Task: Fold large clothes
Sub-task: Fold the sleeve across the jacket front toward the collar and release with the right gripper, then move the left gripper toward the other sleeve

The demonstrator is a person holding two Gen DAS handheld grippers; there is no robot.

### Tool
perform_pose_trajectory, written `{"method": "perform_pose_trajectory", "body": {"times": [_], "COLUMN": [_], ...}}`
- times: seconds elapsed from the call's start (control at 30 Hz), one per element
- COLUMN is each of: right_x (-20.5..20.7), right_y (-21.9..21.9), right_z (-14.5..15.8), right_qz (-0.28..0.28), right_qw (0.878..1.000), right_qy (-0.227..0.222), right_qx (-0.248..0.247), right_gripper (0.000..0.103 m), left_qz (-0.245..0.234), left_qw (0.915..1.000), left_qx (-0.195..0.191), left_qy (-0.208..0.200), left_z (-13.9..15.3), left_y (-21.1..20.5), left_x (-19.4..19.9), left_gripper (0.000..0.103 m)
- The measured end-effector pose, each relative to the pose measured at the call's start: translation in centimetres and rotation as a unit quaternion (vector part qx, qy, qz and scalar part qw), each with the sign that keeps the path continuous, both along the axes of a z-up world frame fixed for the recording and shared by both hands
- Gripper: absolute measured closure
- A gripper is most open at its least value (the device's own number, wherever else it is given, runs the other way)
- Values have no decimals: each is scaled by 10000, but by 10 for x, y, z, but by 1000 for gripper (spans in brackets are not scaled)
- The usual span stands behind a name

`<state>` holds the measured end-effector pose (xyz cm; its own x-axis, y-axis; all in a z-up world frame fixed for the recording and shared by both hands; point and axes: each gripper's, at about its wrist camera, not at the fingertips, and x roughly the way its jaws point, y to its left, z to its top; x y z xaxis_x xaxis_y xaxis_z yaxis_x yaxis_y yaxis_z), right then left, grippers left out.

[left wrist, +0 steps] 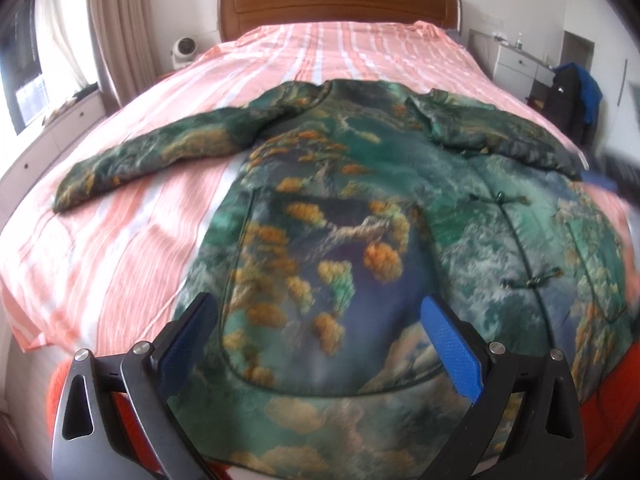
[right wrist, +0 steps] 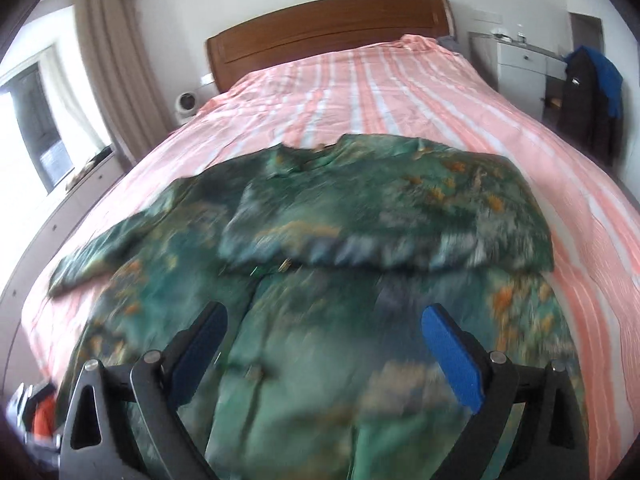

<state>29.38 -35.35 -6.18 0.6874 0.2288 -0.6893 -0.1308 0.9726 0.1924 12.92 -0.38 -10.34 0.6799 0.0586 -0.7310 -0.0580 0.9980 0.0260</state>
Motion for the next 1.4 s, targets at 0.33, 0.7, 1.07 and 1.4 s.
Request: {"method": "perform_pose_trajectory", "body": {"times": [0.33, 0.7, 1.07, 1.4], "right_x": [-116, -152, -164, -166], "right_y": [21, 9, 17, 24], "right_z": [-48, -21, 3, 2], "right_qz": [722, 273, 436, 562], "right_qw": [9926, 9953, 9920, 9915], "right_qy": [398, -474, -1034, -1056], "right_qx": [-887, -798, -573, -511], "right_gripper": [6, 6, 6, 5], "left_qz": [-387, -346, -428, -424], "left_qw": [9971, 9978, 9954, 9945], "left_qx": [168, 10, 181, 116], "left_qy": [632, 559, 836, 953], "left_z": [-32, -29, -40, -44], "left_y": [-17, -15, -23, -22], "left_x": [9, 5, 4, 10], "left_gripper": [1, 1, 0, 0]}}
